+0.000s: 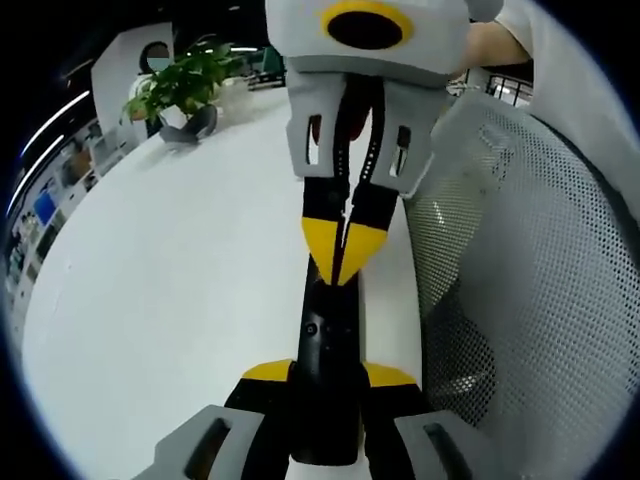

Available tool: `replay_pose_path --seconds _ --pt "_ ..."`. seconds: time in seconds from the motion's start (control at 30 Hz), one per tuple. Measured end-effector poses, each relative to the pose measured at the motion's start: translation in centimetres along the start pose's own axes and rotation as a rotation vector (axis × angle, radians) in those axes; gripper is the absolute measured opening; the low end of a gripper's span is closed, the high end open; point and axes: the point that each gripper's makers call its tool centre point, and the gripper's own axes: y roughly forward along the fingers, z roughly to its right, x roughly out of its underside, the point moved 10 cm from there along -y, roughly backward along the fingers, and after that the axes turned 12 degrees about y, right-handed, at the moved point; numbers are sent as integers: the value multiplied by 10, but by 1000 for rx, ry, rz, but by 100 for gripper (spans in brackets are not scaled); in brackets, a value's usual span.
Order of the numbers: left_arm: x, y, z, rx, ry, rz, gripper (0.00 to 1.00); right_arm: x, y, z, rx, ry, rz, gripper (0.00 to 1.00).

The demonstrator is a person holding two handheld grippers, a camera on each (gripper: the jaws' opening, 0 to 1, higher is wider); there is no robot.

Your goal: Press the specified remote control buttons in sequence, fully releasing each button before pressing the next.

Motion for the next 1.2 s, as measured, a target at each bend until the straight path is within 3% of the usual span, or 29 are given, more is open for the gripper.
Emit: replay_pose_path --seconds 0.2,0.6,0.87,1.2 --pt "1 0 0 -3 -3 10 24 3 0 4 -24 66 35 0" --pt "2 0 1 -8 -13 21 24 6 0 0 0 91 68 0" --pt "3 0 -1 4 -16 27 24 16 0 1 -4 220 185 0" --pt "1 0 -2 16 -12 19 24 17 2 0 0 216 247 0"
